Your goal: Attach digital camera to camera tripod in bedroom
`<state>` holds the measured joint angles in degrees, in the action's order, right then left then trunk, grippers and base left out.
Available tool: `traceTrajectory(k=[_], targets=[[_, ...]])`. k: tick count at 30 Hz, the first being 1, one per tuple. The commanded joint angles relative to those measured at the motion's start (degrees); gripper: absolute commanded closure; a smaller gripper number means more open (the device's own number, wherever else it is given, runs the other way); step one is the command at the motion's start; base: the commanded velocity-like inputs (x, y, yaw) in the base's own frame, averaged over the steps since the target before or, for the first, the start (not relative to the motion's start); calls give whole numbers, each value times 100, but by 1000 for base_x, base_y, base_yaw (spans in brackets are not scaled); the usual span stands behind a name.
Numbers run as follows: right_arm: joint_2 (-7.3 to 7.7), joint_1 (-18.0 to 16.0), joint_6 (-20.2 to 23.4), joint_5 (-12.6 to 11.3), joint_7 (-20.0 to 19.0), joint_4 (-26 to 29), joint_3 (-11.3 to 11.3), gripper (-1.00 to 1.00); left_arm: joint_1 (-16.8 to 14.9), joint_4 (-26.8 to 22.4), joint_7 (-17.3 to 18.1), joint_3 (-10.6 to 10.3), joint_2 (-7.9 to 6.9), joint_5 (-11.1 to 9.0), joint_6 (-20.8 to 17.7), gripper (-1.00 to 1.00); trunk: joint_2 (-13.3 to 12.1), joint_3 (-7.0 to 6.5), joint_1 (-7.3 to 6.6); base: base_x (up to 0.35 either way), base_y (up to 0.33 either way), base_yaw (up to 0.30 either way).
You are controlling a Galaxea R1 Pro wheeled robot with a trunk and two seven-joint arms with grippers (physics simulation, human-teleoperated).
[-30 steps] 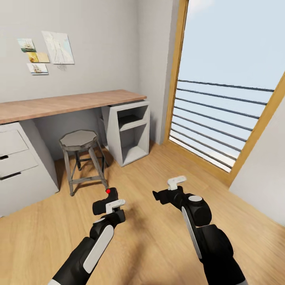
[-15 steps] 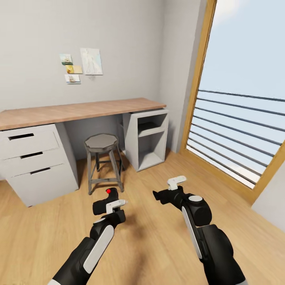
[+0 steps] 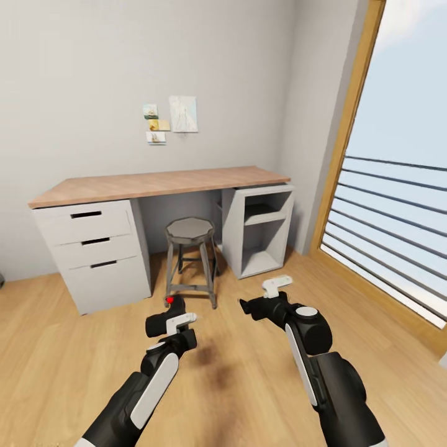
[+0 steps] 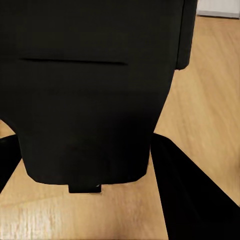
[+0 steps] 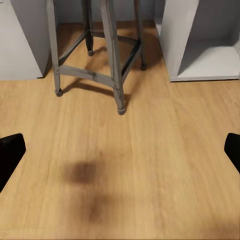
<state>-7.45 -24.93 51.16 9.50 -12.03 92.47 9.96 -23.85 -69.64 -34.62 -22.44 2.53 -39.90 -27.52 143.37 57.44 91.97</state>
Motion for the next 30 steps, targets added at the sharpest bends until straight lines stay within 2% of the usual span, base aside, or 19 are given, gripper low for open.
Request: traceTrajectory(k=[1, 11, 20, 30], targets=[[-1, -3, 25, 60, -49, 8, -3, -100, -5, -5, -36, -7, 0, -39, -17, 100, 1, -15, -4, 0, 0, 295], [-2, -3, 28, 60, -46, 8, -3, -100, -5, -5, -30, 1, 2, -43, -25, 100, -13, -216, -29, 0, 0, 295], [-2, -3, 33, 60, -45, 8, -3, -100, -5, -5, -34, 0, 2, -44, -41, 100, -374, -360, -227, 0, 0, 240], [-3, -10, 58, 60, -45, 8, -7, -100, -5, -5, -36, -6, 2, -45, -43, 100, -775, -535, -447, 0, 0, 49]])
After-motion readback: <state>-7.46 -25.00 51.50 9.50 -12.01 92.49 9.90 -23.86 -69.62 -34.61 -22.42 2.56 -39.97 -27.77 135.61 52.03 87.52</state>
